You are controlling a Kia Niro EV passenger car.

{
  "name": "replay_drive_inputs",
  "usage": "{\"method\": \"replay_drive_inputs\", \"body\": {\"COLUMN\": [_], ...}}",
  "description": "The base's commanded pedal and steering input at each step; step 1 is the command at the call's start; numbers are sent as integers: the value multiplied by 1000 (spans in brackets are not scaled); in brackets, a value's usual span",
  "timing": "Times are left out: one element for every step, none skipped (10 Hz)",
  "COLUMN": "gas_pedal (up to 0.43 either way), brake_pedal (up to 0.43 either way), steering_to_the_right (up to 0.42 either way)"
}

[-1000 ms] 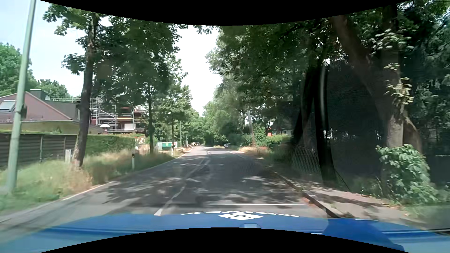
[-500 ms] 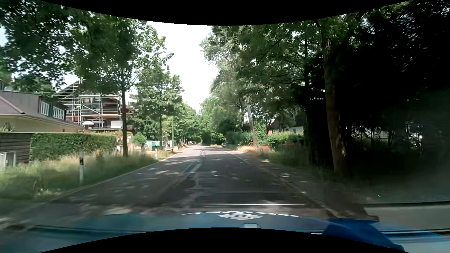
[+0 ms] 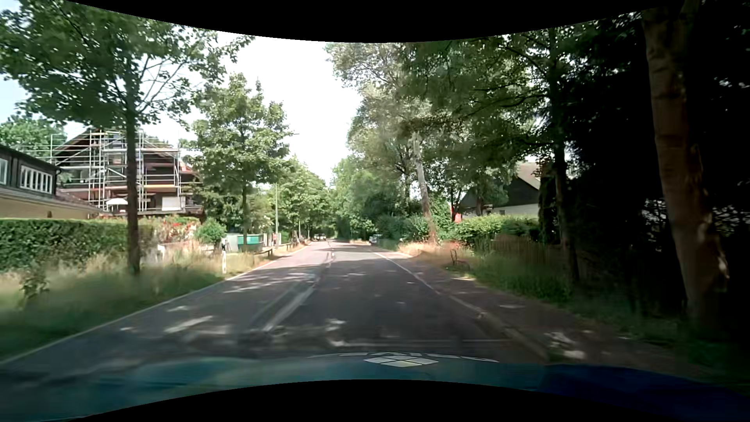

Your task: Follow the waypoints while adhering to traffic rules and regulations

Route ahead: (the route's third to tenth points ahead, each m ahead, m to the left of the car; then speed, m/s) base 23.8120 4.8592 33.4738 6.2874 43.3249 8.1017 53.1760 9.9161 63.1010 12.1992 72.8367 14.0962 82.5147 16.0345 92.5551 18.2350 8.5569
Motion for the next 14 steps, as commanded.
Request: {"method": "replay_drive_inputs", "body": {"gas_pedal": [220, 220, 220, 220, 220, 220, 220, 220, 220, 220, 220, 220, 220, 220], "brake_pedal": [0, 0, 0, 0, 0, 0, 0, 0, 0, 0, 0, 0, 0, 0], "steering_to_the_right": [-22, -30, -36, -39, -39, -40, -41, -41, -41, -41, -41, -41, -41, -40]}}
